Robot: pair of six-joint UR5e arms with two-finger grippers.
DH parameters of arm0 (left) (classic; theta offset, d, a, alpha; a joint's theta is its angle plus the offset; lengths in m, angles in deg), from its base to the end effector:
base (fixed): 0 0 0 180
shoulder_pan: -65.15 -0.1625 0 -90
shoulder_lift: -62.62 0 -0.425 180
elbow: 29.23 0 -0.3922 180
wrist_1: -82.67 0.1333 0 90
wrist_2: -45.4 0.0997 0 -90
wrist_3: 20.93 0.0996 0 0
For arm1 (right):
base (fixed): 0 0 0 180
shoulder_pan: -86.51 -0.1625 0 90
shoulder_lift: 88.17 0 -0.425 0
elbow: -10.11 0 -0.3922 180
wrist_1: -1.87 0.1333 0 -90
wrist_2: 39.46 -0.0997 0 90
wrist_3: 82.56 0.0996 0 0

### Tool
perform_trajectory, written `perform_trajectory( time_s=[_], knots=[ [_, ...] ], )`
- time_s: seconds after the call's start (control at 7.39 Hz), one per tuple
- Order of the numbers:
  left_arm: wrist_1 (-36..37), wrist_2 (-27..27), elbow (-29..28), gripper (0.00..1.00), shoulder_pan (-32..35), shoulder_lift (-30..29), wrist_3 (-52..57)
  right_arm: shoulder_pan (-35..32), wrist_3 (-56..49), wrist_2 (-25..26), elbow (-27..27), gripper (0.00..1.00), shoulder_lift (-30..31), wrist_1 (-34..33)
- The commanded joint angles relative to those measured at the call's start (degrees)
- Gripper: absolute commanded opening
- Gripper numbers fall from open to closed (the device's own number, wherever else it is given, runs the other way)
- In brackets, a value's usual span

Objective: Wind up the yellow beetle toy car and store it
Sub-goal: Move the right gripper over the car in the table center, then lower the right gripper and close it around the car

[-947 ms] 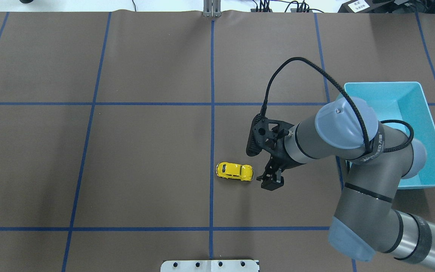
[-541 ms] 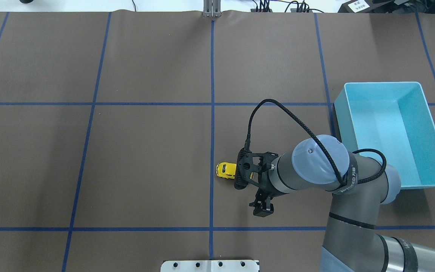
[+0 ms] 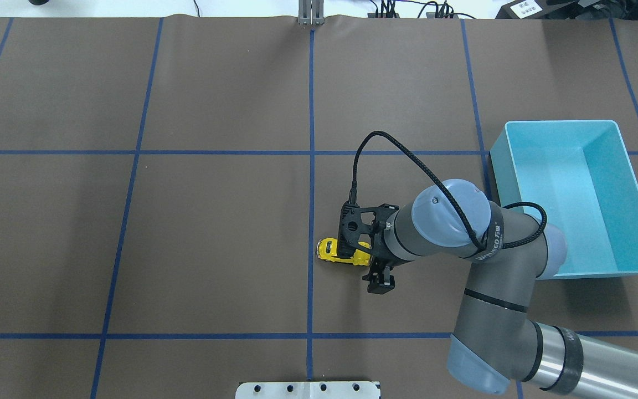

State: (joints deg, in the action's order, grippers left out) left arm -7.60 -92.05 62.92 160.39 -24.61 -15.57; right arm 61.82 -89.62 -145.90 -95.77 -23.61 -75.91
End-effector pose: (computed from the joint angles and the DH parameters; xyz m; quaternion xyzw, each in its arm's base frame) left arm -0.1027 -0.4635 0.6592 0.0344 0.4009 -0.0003 0.9155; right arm -0.5132 -0.3516 0.2639 0.3273 -0.3285 -0.5737 0.6752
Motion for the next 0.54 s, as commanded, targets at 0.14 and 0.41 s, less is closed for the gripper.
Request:
perform_trajectory(
  time_s=[0.14, 0.41],
  knots=[
    [0.0, 0.0, 0.0, 1.00, -0.1, 0.6, 0.2, -1.2, -0.9, 0.0, 5.1, 1.00, -4.3, 0.1],
    [-0.1, 0.1, 0.0, 1.00, -0.1, 0.6, 0.2, 1.0, -0.5, 1.2, 5.9, 1.00, -4.6, 0.2]
  ],
)
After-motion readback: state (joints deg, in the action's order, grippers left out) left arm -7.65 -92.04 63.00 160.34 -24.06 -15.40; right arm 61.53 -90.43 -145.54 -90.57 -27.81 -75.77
